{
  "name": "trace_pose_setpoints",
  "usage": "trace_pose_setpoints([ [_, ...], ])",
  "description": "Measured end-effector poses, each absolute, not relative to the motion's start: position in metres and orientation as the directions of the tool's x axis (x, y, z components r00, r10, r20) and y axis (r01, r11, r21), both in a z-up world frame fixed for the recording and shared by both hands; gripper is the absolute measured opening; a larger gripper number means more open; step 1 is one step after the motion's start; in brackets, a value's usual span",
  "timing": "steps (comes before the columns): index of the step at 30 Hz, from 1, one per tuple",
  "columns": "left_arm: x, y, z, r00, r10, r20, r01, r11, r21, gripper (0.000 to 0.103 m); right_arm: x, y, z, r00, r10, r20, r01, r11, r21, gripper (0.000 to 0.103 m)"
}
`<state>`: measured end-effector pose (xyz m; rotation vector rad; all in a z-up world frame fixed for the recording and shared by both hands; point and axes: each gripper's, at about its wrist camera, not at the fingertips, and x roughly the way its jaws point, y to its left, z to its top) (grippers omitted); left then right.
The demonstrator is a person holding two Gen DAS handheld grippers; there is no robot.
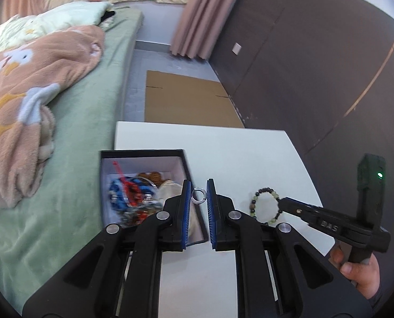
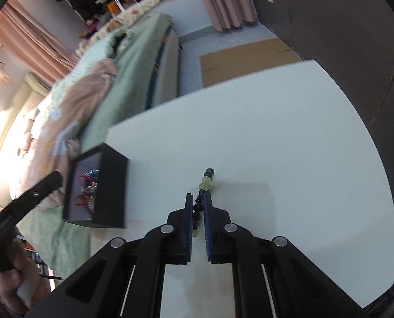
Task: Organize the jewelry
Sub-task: 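Lift the dark bead bracelet with the left tool while the right tool grips its beads, then carry the dark bead bracelet into the black box and open both tools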
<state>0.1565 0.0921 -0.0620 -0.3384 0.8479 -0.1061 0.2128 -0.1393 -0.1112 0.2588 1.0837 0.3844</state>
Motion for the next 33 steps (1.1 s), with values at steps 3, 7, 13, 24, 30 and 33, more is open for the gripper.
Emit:
trace_pose_setpoints([
  [3,0.154,0.105,-0.062,0.67,-0.215,-0.71,-0.066,0.936,-0.346,0.013,0.208,-0.133,-0.103,0.428,0.464,-0.775,-0.203,0.886,0.418,0.008],
  [7,0.15,0.119,-0.06,0.682,-0.198,-0.704,-0.103,0.927,-0.36,0.038,0.2,-0.125,-0.093,0.439,0.52,-0.733,-0.235,0.854,0.465,0.008],
  [13,0.143,0.132,-0.056,0.696,-0.201,-0.689,-0.116,0.916,-0.384,0.043,0.189,-0.108,-0.072,0.463,0.586,-0.665,-0.291,0.809,0.51,0.008],
  [24,0.135,0.159,-0.053,0.715,-0.185,-0.674,-0.165,0.893,-0.419,0.055,0.178,-0.06,-0.037,0.448,0.733,-0.513,-0.415,0.678,0.607,0.008],
  [30,0.133,0.17,-0.056,0.709,-0.169,-0.684,-0.191,0.889,-0.417,0.055,0.184,-0.047,-0.045,0.458,0.698,-0.55,-0.38,0.714,0.588,0.076],
  [33,0.134,0.169,-0.057,0.706,-0.174,-0.687,-0.19,0.887,-0.42,0.055,0.185,-0.056,-0.047,0.497,0.653,-0.572,-0.358,0.754,0.55,0.073],
])
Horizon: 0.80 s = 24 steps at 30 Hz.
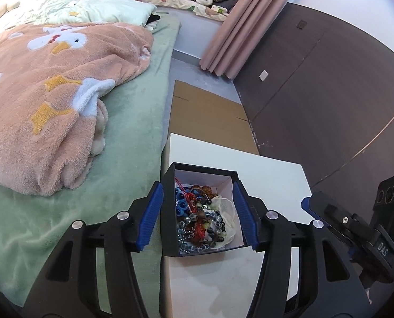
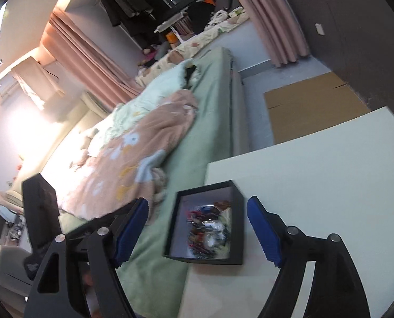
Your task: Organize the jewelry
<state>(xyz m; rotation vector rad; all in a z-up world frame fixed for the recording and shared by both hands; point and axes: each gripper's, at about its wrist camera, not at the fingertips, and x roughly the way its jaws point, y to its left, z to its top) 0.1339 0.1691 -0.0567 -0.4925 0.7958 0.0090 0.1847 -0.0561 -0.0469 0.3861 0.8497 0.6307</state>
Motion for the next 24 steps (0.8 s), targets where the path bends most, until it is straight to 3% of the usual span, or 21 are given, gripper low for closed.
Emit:
trace_pose_setpoints([
  [5,0.134,0.161,-0.055,0.704,-0.177,-0.688,-0.178,0.894,-0.412,0.055,0.186,-0.076,-0.049,0.501,0.627,-0.596,-0.325,0.775,0.542,0.073],
  [9,0.131,0.154,-0.053,0.704,-0.161,-0.692,-0.173,0.906,-0.387,0.07,0.182,-0.089,-0.047,0.502,0.612,-0.611,-0.321,0.788,0.526,0.073],
  [15,0.121,0.14,-0.047,0.705,-0.137,-0.696,-0.16,0.925,-0.344,0.081,0.174,-0.117,-0.043,0.513,0.583,-0.63,-0.302,0.81,0.504,0.073],
  [19,0.111,0.128,-0.038,0.715,-0.105,-0.691,-0.155,0.94,-0.304,0.096,0.168,-0.136,-0.041,0.522,0.56,-0.644,-0.29,0.826,0.483,0.083],
  [24,0.098,0.112,-0.028,0.722,-0.084,-0.687,-0.142,0.953,-0.266,0.098,0.155,-0.159,-0.035,0.547,0.526,-0.652,-0.283,0.849,0.447,0.096],
])
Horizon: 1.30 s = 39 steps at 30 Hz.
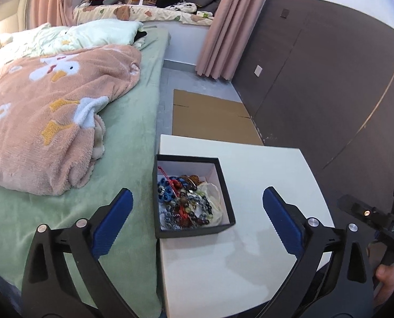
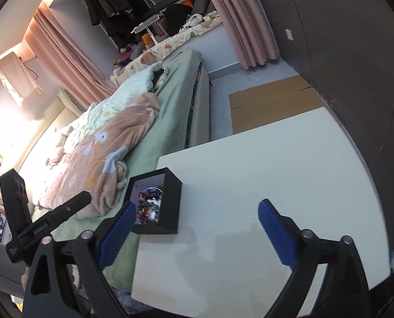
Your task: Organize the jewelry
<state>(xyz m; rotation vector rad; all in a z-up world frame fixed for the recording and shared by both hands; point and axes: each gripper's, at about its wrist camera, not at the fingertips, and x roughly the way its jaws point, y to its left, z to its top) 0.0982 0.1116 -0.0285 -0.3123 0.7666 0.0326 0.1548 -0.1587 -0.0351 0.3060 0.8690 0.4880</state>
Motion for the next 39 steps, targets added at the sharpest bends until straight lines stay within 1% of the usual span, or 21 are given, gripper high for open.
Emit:
trace_pose_setpoints([
  [9,0.078,0.079,-0.016,0.719,-0.095,-0.689,-0.092,0.969,-0.23,0.098,0.131,-0.189,-0.023,0.555,0.498,-0.666,-0.304,0.867,0.395,0.095],
  [14,0.062,0.058,-0.013,0.727,-0.075,-0.682,-0.078,0.979,-0.191,0.098,0.118,-0.204,-0.013,0.578,0.473,-0.665,-0.309,0.881,0.358,0.095],
  [19,0.048,0.045,-0.006,0.751,-0.068,-0.656,-0.055,0.985,-0.164,0.098,0.11,-0.211,-0.008,0.589,0.448,-0.672,-0.317,0.893,0.318,0.095],
  [29,0.041,0.046,0.006,0.778,-0.036,-0.628,-0.068,0.988,-0.141,0.098,0.098,-0.225,-0.004,0.623,0.433,-0.652,-0.314,0.901,0.299,0.095],
  [34,0.037,0.045,0.01,0.791,-0.043,-0.61,-0.061,0.987,-0.149,0.098,0.096,-0.224,-0.002,0.633,0.428,-0.645,-0.32,0.904,0.286,0.095],
  [39,0.038,0.042,0.009,0.789,-0.051,-0.612,-0.05,0.988,-0.146,0.098,0.093,-0.223,-0.001,0.637,0.422,-0.645,-0.321,0.906,0.276,0.095],
])
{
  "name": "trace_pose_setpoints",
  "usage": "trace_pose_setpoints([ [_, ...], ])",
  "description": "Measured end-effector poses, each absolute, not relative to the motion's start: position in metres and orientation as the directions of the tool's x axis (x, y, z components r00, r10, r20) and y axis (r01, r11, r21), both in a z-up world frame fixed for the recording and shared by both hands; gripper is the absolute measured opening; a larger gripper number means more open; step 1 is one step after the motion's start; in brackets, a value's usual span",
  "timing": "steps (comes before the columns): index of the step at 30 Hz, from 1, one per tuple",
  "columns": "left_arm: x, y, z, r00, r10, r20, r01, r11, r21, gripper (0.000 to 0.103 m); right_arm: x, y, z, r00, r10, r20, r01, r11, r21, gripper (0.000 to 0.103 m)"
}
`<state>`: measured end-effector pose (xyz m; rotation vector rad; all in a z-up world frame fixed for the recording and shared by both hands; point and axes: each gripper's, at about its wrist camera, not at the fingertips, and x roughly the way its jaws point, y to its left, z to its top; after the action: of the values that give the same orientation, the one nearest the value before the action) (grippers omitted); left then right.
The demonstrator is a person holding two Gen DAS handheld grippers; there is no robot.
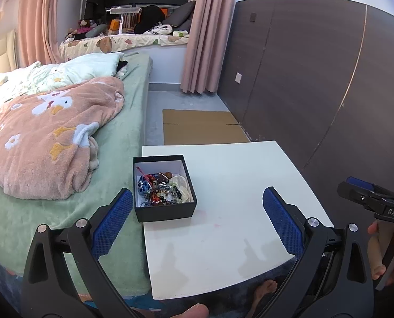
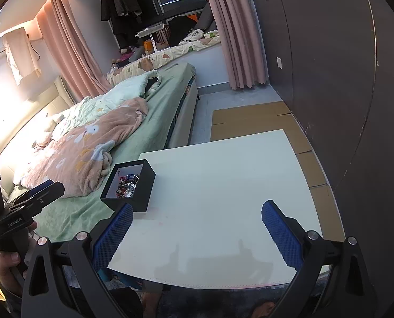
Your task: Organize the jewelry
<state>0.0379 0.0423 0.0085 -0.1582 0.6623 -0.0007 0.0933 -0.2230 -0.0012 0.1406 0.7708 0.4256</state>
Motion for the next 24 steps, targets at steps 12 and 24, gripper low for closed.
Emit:
trace_pose_setpoints([
  [12,0.0391,0.0395,0.0065,0.792,-0.047,-0.609,-0.051,0.989,-0.142,0.098,0.0925,-0.2222,-0.0018,0.643,0.411,-0.646,-0.317,0.911,0.264,0.095],
  [24,0.0382,0.0398,0.0083,0.797,-0.031,-0.603,-0.065,0.988,-0.137,0.098,0.0889,-0.2234,0.0019,0.648,0.413,-0.64,-0.322,0.91,0.26,0.095],
])
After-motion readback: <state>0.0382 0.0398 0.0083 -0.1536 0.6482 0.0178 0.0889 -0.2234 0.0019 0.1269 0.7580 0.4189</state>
